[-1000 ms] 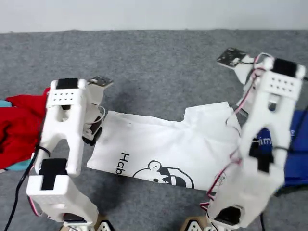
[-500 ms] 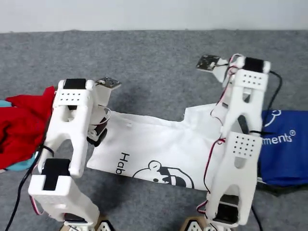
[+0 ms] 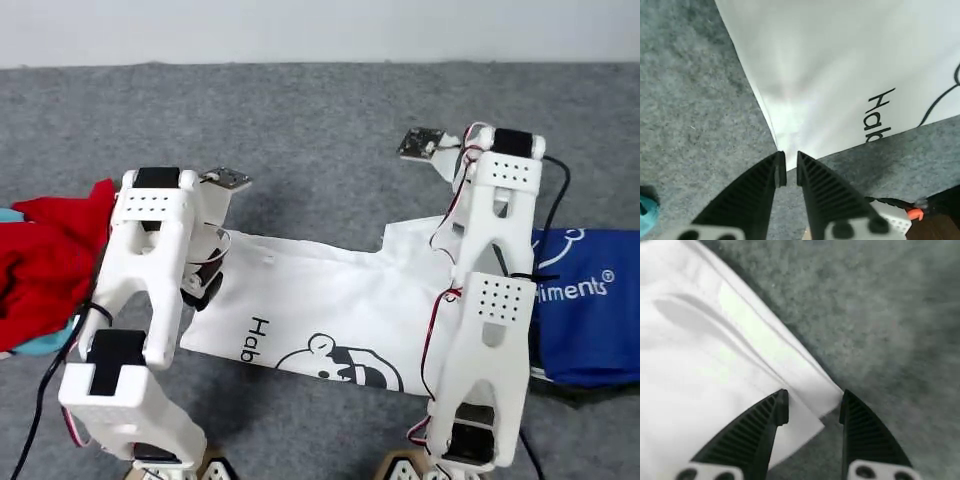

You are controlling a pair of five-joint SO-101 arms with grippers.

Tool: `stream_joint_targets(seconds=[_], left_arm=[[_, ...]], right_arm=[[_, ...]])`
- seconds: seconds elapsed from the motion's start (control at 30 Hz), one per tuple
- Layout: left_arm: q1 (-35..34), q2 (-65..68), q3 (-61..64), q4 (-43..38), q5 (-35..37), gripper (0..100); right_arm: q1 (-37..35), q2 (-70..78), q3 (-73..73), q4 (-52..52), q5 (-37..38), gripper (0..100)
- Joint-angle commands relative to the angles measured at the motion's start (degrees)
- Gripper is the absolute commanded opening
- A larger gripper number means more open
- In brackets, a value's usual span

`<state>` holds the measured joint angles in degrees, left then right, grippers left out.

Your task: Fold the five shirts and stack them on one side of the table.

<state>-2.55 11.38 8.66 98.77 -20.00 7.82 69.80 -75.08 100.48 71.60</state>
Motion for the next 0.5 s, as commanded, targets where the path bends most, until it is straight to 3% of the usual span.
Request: stream_joint_targets(seconds=[0.0, 0.1, 0.23, 0.47], left_arm=[[0.4, -2.4, -0.3, -0.1, 0.2, 5], [0.4, -2.4, -0.3, -0.1, 0.2, 5], [0.4, -2.3, -0.3, -0.5, 0.2, 5], [0.5, -2.3, -0.2, -0.9, 0.2, 5]], right_arm=[[-0.9, 0.1, 1.0, 2.2, 0.7, 17.6], [-0.9, 1.3, 0.9, 2.2, 0.8, 15.6], [-0.9, 2.2, 0.9, 2.2, 0.8, 0.0], [-0.8, -0.7, -0.7, 2.2, -0.7, 1.0]])
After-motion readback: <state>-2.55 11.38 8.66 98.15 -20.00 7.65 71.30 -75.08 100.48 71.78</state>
